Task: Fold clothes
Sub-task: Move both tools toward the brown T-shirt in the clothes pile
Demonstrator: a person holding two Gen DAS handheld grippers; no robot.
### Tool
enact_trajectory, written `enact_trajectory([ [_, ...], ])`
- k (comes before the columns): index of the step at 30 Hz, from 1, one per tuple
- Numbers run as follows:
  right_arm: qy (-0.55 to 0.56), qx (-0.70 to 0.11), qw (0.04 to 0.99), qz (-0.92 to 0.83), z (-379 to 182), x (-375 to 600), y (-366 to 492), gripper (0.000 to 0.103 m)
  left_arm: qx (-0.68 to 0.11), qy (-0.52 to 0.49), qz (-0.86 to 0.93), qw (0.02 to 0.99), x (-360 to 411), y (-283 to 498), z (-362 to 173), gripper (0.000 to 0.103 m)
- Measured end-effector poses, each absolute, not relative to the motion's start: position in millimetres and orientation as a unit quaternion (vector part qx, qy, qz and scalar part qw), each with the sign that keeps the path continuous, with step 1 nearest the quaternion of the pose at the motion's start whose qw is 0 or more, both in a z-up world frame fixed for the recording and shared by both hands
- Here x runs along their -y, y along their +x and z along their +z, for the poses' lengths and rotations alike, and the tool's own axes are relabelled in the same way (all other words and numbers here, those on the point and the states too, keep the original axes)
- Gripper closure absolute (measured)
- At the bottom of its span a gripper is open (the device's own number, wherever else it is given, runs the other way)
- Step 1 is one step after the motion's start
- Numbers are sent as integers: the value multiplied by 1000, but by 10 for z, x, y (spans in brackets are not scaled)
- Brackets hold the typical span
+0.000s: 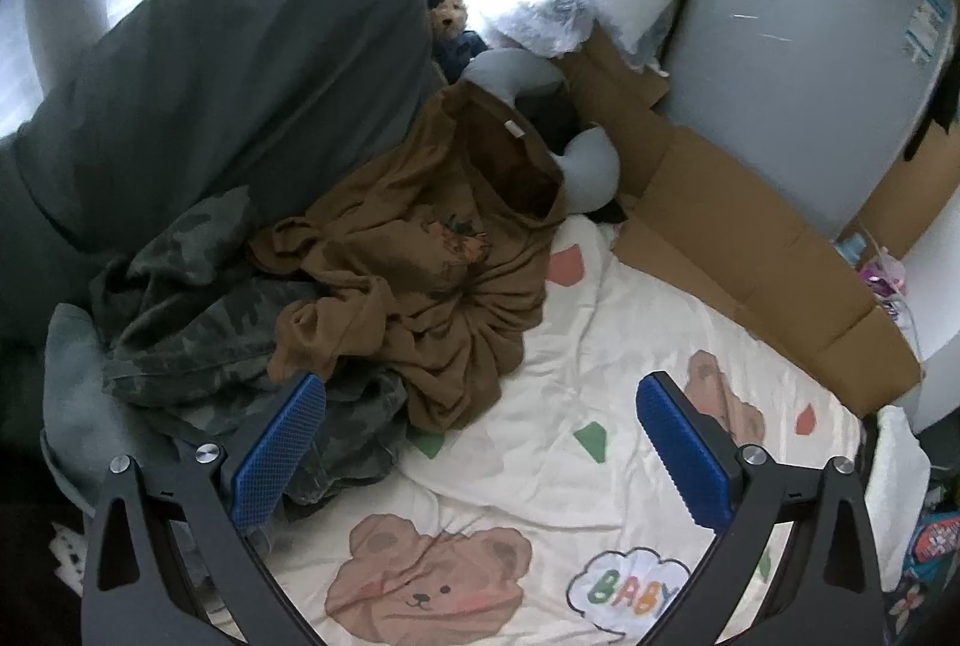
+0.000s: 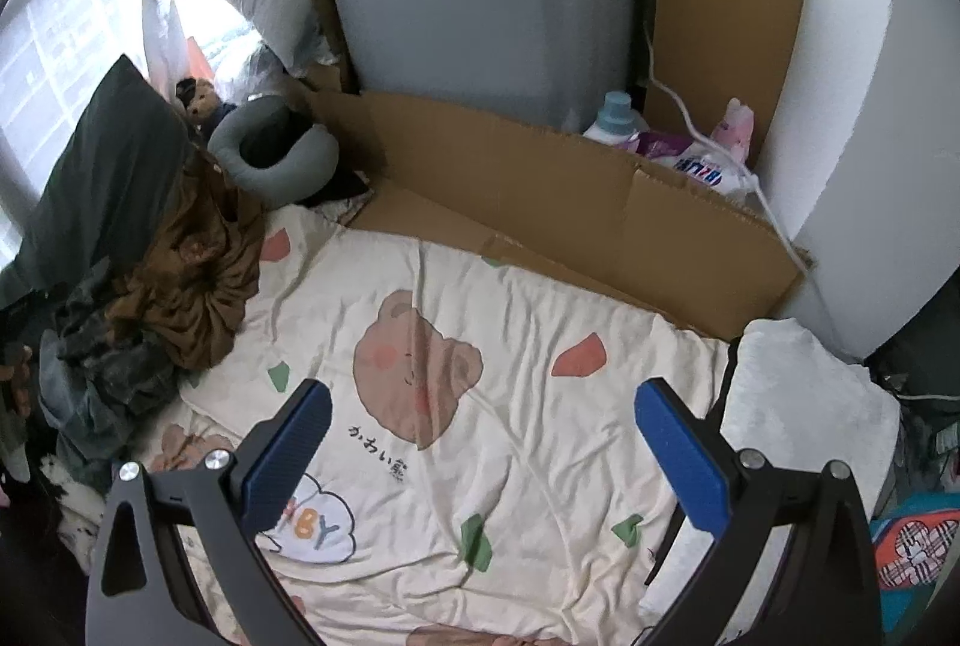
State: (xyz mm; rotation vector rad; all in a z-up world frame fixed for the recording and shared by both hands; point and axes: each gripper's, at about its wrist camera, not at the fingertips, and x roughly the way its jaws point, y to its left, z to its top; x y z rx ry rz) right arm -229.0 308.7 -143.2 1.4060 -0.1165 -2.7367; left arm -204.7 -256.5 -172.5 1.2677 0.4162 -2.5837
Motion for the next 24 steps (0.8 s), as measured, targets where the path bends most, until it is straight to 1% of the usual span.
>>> enact_trajectory([
  [4, 464, 60, 53, -882, -1624, -3112, -2304, 2, -144, 436, -880, 125, 2641, -2094, -1965, 0],
  [11, 471, 57, 75, -877, -1992, -3021, -2336, 3, -148, 431, -880, 133, 2726, -2098, -2341, 0],
  [17, 476, 54, 89, -873, -2286, -2918, -2347, 8, -157, 423, -882, 135, 2663, -2071, -2605, 0],
  [19, 483, 60, 102, -868, -2365, -2890, -2354, 13, -161, 426, -880, 135, 2626, -2082, -2686, 0],
  [24, 492, 61, 121, -860, -2573, -2807, -2364, 15, -166, 428, -880, 123, 2480, -2148, -2926, 0],
])
